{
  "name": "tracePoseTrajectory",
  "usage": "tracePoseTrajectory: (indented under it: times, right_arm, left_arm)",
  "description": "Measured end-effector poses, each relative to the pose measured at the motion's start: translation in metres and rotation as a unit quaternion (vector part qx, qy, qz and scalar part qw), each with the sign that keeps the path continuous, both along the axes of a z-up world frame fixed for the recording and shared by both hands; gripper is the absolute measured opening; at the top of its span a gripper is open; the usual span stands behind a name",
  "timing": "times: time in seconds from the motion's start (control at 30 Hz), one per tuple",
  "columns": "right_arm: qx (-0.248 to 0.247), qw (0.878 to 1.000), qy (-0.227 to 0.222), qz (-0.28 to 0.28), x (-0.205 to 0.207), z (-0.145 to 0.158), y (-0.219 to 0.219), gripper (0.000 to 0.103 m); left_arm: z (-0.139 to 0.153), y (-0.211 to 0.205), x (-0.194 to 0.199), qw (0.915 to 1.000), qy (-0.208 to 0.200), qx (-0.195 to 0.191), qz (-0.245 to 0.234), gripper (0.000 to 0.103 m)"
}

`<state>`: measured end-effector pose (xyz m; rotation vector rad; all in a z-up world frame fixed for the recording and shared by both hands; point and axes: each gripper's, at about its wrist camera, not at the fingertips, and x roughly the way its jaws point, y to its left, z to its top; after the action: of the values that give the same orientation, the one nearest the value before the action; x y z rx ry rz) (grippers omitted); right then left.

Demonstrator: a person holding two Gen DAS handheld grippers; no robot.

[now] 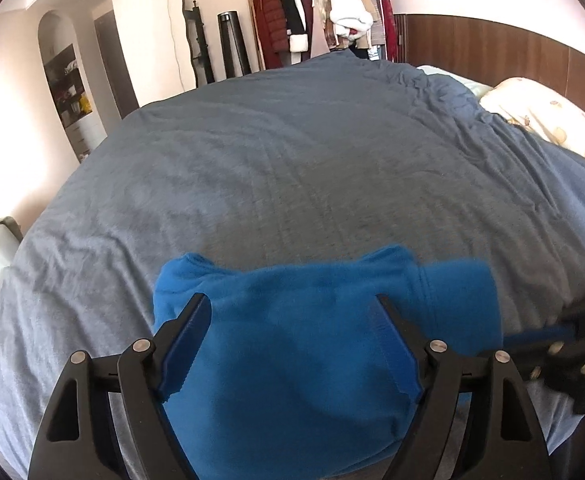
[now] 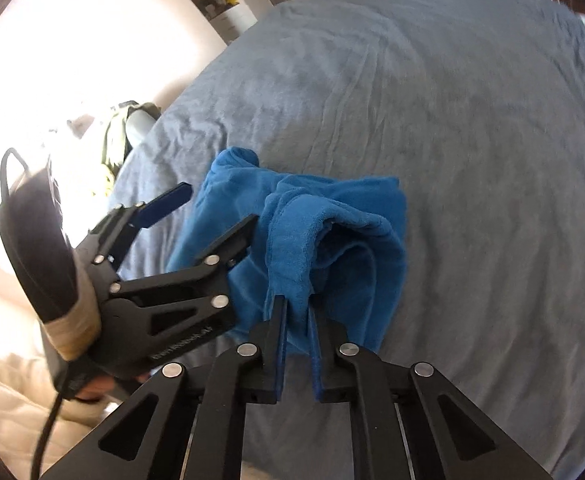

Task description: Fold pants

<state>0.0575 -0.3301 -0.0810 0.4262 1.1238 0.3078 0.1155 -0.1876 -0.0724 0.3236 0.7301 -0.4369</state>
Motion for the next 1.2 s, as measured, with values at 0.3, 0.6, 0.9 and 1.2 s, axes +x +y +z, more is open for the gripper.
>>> tracePoseTrajectory:
  times: [0.3,0.6,0.9,1.2]
  right_arm:
    - [-0.002,0.995,0.061,-0.082,0.001,-0.048,-0.022,0.011]
    - [-0.015,0.994,0.057,-0.092,0.022,-0.059,-0.03,0.012]
    - [-0.07,0.991,0.023,-0.111,0.0,-0.027,-0.039,0.028]
    - [-0.17,0.979,-0.051,-0.098,0.016,0.008,-0.053,0.028]
  left_arm:
    - [-0.02,-0.016,0.033,0.9988,0.045,0.005,0.019,0.083]
    - [-0.022,-0.005,-0.003,0.9961,0.075,-0.045,0.013,0.083]
    - [-0.049,-0.02,-0.019,0.9969,0.078,0.013,0.0,0.083]
    - [-0.025,-0.028,-0.032,0.9973,0.071,-0.019,0.002,0.081]
